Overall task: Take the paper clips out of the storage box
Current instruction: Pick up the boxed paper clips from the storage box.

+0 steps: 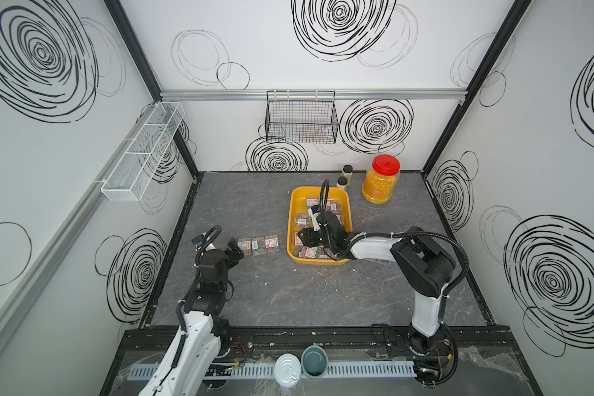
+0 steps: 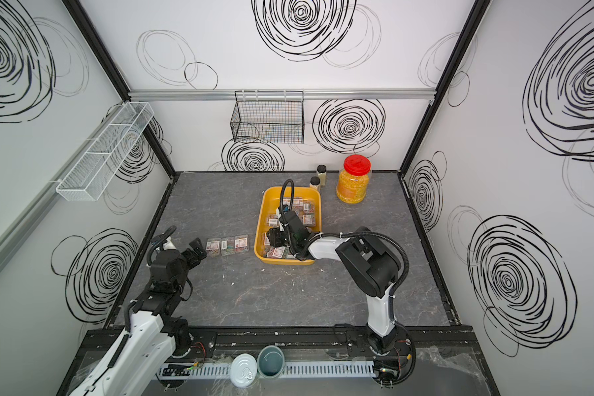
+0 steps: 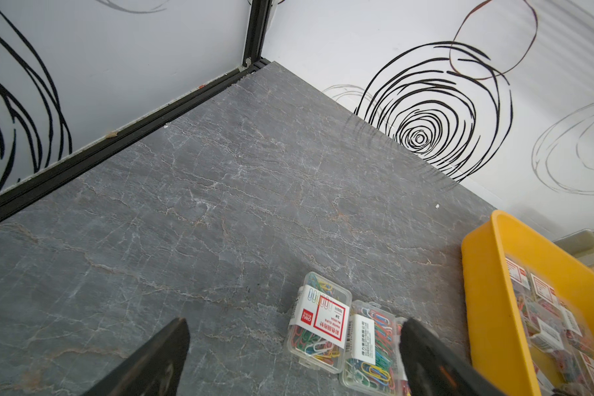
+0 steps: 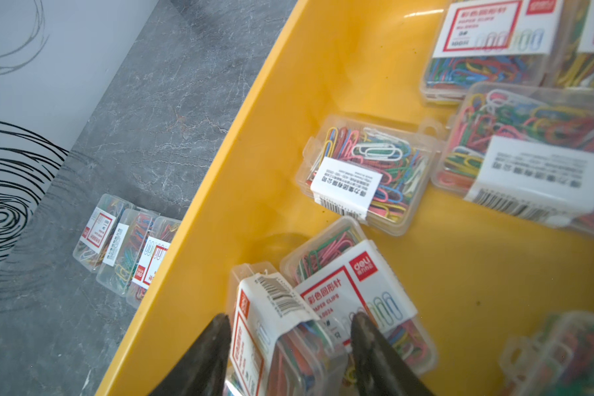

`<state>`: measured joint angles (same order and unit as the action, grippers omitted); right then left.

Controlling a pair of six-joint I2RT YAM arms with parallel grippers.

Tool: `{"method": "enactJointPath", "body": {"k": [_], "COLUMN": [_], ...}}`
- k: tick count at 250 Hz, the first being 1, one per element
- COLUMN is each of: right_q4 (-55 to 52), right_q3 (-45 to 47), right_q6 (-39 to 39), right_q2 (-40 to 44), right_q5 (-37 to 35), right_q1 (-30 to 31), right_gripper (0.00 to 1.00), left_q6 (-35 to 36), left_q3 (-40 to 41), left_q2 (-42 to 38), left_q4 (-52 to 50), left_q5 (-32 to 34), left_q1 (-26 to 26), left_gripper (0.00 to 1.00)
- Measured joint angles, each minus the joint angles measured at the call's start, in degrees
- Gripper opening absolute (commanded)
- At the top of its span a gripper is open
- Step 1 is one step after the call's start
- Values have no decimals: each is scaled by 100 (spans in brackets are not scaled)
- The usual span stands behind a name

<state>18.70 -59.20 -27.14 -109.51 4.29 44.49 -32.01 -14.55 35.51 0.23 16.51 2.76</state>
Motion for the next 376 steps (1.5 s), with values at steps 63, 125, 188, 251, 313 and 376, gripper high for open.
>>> {"method": "enactJointPath", "body": {"k": [63, 125, 188, 251, 313, 376], "right_q4": [37, 490, 599, 857, 852, 684], "right_q3": [0, 256, 317, 306, 509, 1036], "right_q6": [20, 444, 872, 769, 470, 348], "right_q2": [0, 0, -2, -4, 374, 1891], "right_q5": [70, 212, 203, 503, 901, 813], "right_q1": [9, 9, 2, -144, -431, -529], "right_gripper": [57, 50, 39, 29, 24, 22], "left_q6": [-37, -44, -63, -81, -74, -105], "left_q3": [9, 9, 9, 9, -544, -599], "left_q2": [-55, -57, -31, -17, -72, -138], "left_q4": [-2, -7, -7, -37, -1078, -1401], "left_q5": [-22, -66, -103, -103, 9, 46], "left_q1": [-55, -103, -136, -168, -181, -181], "left_gripper": [99, 99, 99, 99, 99, 99]}}
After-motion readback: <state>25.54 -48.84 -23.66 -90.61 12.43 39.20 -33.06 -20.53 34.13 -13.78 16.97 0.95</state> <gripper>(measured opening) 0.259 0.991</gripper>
